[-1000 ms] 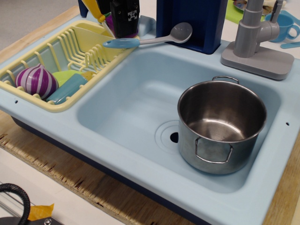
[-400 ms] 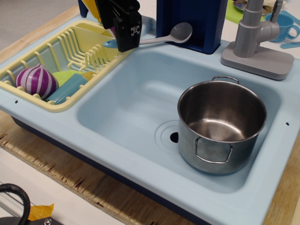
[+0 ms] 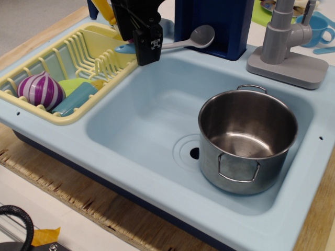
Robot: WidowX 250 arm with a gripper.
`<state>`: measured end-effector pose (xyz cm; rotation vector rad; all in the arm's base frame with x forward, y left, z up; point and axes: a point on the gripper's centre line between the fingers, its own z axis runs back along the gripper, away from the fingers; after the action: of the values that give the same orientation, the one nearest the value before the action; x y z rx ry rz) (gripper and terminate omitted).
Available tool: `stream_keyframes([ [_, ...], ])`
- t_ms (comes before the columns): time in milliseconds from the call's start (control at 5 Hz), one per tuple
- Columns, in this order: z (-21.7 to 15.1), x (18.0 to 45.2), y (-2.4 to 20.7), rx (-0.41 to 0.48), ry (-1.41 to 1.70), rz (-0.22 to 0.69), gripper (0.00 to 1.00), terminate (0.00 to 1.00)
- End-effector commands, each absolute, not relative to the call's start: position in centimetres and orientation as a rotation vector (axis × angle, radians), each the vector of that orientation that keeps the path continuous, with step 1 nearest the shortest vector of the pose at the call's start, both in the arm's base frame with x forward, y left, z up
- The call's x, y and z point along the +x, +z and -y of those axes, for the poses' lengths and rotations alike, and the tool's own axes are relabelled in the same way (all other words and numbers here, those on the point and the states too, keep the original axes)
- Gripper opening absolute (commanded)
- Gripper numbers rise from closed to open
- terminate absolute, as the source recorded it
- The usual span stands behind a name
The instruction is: Put spoon in pot
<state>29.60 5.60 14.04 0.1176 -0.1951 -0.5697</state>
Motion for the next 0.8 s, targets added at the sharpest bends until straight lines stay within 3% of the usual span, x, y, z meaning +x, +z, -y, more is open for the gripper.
stream_keyframes([
  [0, -6.3, 31.0, 14.7, 0.135, -0.572, 0.242, 1.0, 0.0],
  [200, -6.2, 30.9, 13.8, 0.12, -0.56, 0.234, 1.0, 0.0],
  [400, -5.9, 30.9, 13.5, 0.122, -0.555, 0.215, 0.0, 0.0],
  [600, -5.8, 30.7, 13.3, 0.122, -0.551, 0.209, 0.0, 0.0],
])
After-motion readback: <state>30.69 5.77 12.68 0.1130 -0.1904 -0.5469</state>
